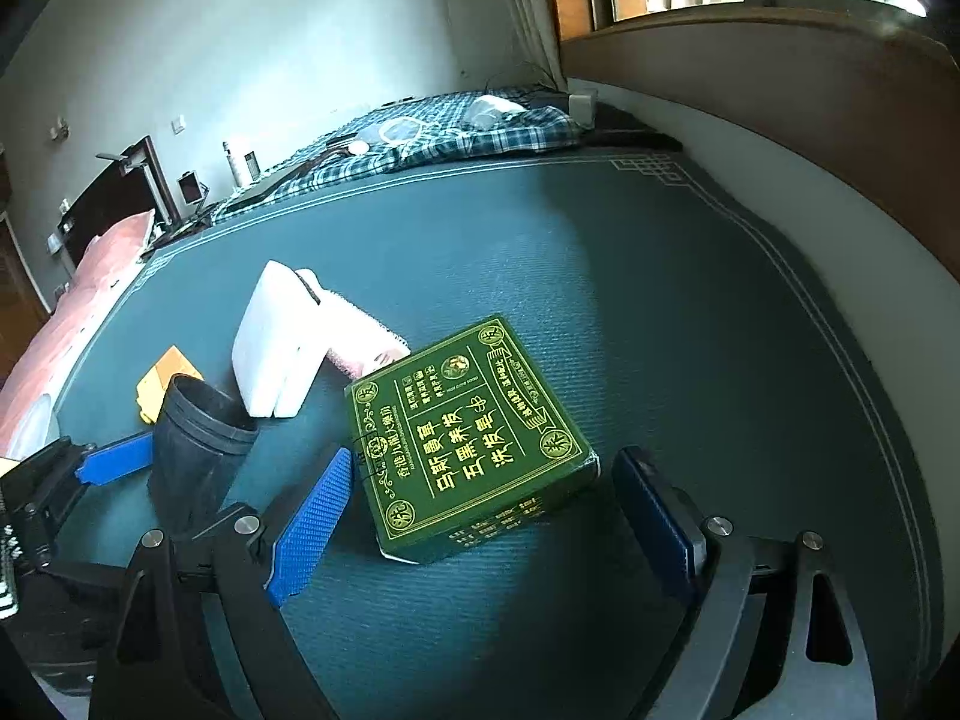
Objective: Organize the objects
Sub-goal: 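Grasp square green box with right tool while left tool grasps black nozzle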
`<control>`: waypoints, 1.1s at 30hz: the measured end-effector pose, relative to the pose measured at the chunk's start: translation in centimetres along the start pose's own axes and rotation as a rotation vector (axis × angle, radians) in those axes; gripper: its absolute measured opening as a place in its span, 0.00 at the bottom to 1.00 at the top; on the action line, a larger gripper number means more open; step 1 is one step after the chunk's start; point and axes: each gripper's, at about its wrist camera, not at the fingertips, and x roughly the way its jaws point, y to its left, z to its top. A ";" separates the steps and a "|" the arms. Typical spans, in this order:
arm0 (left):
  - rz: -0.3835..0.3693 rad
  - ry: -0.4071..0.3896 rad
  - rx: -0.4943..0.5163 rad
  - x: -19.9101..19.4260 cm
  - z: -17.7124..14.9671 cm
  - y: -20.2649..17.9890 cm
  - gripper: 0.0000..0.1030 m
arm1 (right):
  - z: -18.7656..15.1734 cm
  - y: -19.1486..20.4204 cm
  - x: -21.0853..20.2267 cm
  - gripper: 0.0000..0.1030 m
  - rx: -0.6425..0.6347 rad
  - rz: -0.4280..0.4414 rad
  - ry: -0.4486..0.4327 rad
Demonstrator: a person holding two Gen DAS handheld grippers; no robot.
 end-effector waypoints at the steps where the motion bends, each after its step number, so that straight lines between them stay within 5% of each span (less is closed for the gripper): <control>1: 0.000 0.003 -0.001 0.1 -0.1 0.0 0.86 | 0.0 0.0 0.0 0.84 0.003 0.002 0.001; 6: -0.012 -0.003 -0.002 0.0 0.1 -0.3 0.62 | 0.0 -0.1 0.1 0.79 0.010 0.015 0.002; 22: 0.006 -0.042 -0.021 -3.1 -1.1 -0.4 0.50 | -0.2 -0.6 -0.2 0.76 0.040 0.026 -0.016; 33: 0.006 -0.027 -0.044 -4.5 -3.3 0.9 0.50 | -1.7 -0.7 -1.4 0.76 0.069 0.022 -0.007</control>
